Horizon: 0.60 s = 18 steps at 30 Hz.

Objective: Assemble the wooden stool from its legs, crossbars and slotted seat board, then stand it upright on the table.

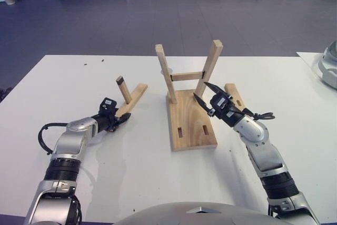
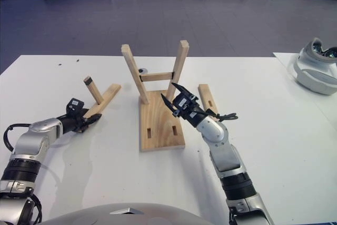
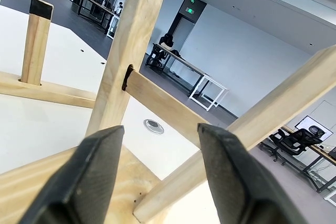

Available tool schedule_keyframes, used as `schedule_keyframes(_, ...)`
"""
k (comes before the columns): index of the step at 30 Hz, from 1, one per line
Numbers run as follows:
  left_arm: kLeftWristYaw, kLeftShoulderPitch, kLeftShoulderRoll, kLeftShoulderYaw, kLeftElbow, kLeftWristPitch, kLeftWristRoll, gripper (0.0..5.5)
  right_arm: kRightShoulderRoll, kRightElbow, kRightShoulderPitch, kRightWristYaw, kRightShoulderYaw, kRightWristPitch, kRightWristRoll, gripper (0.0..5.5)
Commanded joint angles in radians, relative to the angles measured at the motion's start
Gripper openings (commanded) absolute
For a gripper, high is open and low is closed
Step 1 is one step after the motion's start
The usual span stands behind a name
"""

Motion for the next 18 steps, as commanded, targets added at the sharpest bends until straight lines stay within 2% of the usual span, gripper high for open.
schedule_keyframes(1, -0.019, 0.021, 0.016, -0.011, 0.022, -0.008, 0.024, 2.28, 0.002, 0.004, -0.003, -0.007, -0.006, 0.020, 0.001, 2.62)
schedule_keyframes(4, -0.031, 0.014, 0.013, 0.038, 0.027, -0.047, -0.008, 2.03, 0.025, -0.006, -0.033, 0.002, -0.076, 0.108, 0.108, 2.62)
schedule_keyframes(8, -0.061, -0.074, -0.010, 0.228, -0.096, -0.148, -0.178, 2.03, 0.048, -0.138, -0.169, 0.047, -0.269, 0.372, 0.546, 2.62)
schedule_keyframes(10, -0.043, -0.144, -0.011, 0.276, -0.210, -0.142, -0.246, 2.03, 0.069, -0.173, -0.289, 0.003, -0.337, 0.512, 0.759, 2.90)
schedule_keyframes(11, -0.039, -0.174, -0.008, 0.278, -0.264, -0.134, -0.267, 2.03, 0.083, -0.174, -0.346, -0.031, -0.357, 0.562, 0.835, 3.16)
schedule_keyframes(14, -0.011, -0.265, -0.033, 0.220, -0.426, -0.078, -0.314, 2.03, 0.156, -0.115, -0.544, -0.169, -0.397, 0.676, 1.022, 3.22)
schedule_keyframes(18, -0.024, -0.305, -0.078, 0.039, -0.585, -0.023, -0.317, 2.03, 0.245, -0.026, -0.676, -0.306, -0.418, 0.759, 1.165, 3.22)
